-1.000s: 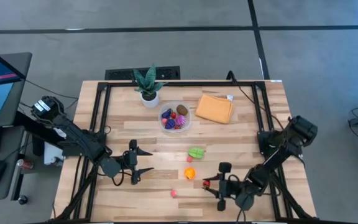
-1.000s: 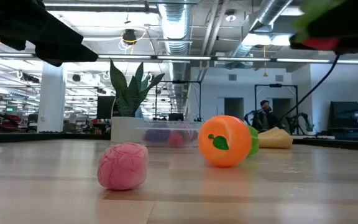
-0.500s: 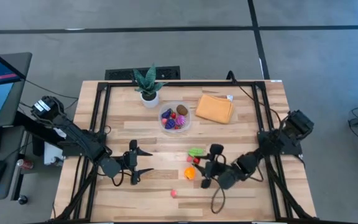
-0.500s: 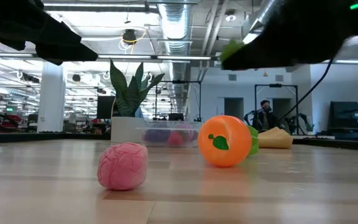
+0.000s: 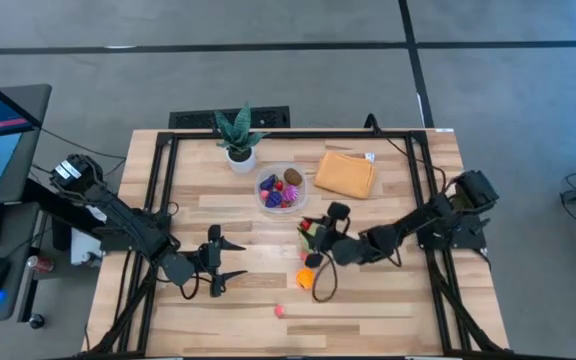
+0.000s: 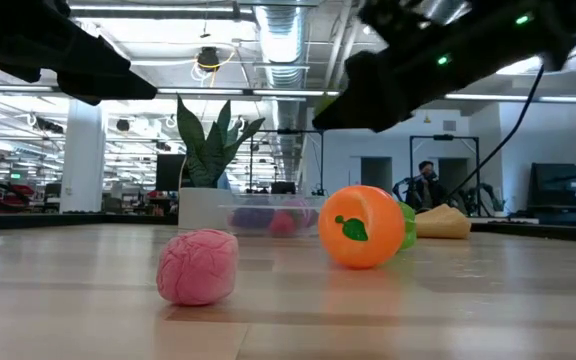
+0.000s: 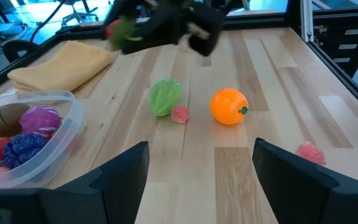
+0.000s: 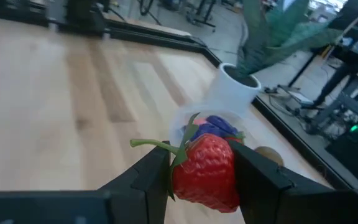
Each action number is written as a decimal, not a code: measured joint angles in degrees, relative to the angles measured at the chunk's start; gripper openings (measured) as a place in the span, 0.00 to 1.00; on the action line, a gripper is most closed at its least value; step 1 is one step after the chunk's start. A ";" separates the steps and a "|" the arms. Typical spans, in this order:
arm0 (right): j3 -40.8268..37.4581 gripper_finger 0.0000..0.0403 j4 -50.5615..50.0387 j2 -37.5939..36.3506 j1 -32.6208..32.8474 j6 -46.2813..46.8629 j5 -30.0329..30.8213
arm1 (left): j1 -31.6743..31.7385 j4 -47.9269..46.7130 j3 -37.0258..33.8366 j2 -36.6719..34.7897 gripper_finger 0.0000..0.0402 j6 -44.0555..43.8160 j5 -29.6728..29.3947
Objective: Pick and placing Produce into tupperware
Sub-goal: Put the red strawberry into the transparent bin
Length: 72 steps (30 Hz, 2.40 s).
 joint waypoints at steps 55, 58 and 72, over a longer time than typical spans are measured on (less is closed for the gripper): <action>6.08 0.45 0.67 0.07 -36.14 0.63 -49.69 | 0.01 -2.01 0.00 0.00 0.69 -0.13 -1.35; 6.08 0.45 0.13 0.07 -36.20 2.01 -49.67 | 0.01 -2.01 0.00 0.00 0.69 -0.15 -1.36; 7.13 0.44 -2.38 4.52 -36.40 4.59 -49.47 | 0.01 -1.76 0.00 0.00 0.69 -0.13 -1.78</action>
